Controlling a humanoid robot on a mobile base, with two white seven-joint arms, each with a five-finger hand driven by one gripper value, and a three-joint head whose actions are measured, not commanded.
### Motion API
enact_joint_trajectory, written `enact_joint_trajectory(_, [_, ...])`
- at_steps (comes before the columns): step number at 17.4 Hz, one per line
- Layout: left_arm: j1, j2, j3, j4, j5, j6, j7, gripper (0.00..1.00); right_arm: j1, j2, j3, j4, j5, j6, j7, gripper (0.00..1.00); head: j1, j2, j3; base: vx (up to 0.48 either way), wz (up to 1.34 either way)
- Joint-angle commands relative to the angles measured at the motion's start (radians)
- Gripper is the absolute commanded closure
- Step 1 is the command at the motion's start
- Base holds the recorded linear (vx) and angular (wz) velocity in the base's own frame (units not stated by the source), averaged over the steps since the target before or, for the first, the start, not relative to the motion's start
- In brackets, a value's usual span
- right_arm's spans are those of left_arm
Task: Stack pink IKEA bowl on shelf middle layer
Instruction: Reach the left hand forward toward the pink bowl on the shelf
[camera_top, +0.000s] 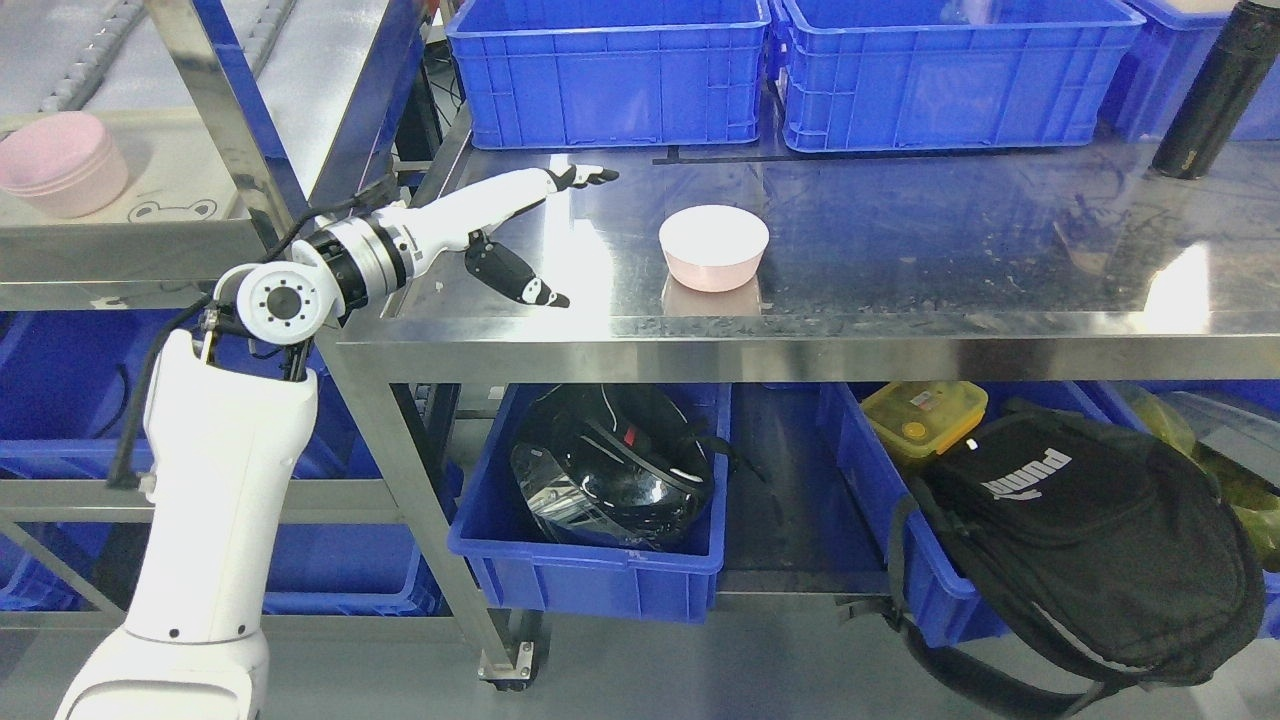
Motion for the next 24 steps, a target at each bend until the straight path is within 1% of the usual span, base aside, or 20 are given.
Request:
enact_joint_trajectory(1, [-0.152,-0.062,-0.282,0.099,-0.253,0.005,-0.01,0.0,0.021,-0.017,0.0,-0.017,0.0,0.0,-0.001,0.0,0.0,0.0,0.0,0.0,0.0])
enact_joint_trajectory(4, [-0.143,-0.107,-0.288,0.109,-0.32,0.005,-0.082,0.0,0.021,-0.017,0.0,-0.017,0.0,0.0,-0.001,0.0,0.0,0.0,0.0,0.0,0.0])
enact_joint_trajectory(6, [-0.143,-0.162,-0.304,0.127,-0.368,0.007,-0.089,0.03,0.021,-0.017,0.0,-0.017,0.0,0.0,-0.001,0.0,0.0,0.0,0.0,0.0,0.0])
enact_joint_trajectory(7, [-0.145,-0.2,-0.304,0.148,-0.394,0.005,-0.093,0.07,0.021,-0.017,0.0,-0.017,0.0,0.0,-0.001,0.0,0.0,0.0,0.0,0.0,0.0])
enact_joint_trajectory(9, [-0.151,-0.254,-0.298,0.185,-0.416,0.005,-0.093,0.22,0.021,-0.017,0.0,-0.017,0.0,0.0,-0.001,0.0,0.0,0.0,0.0,0.0,0.0])
enact_joint_trajectory(11, [-0.16,-0.289,-0.298,0.227,-0.457,0.002,-0.089,0.25,0.021,-0.017,0.0,-0.017,0.0,0.0,-0.001,0.0,0.0,0.0,0.0,0.0,0.0])
enact_joint_trajectory(14, [-0.214,-0.295,-0.299,0.326,-0.479,-0.007,-0.079,0.26,0.021,-0.017,0.0,-0.017,0.0,0.0,-0.001,0.0,0.0,0.0,0.0,0.0,0.0])
enact_joint_trajectory(16, [-0.24,-0.295,-0.295,0.378,-0.479,-0.029,-0.054,0.3,0.021,-0.017,0.0,-0.017,0.0,0.0,-0.001,0.0,0.0,0.0,0.0,0.0,0.0])
enact_joint_trajectory(20, [-0.255,-0.295,-0.288,0.423,-0.48,-0.032,-0.016,0.38,0.021,-0.017,0.0,-0.017,0.0,0.0,-0.001,0.0,0.0,0.0,0.0,0.0,0.0])
enact_joint_trajectory(24, [-0.27,-0.295,-0.287,0.501,-0.497,-0.033,0.024,0.39,0.021,-0.017,0.0,-0.017,0.0,0.0,-0.001,0.0,0.0,0.0,0.0,0.0,0.0])
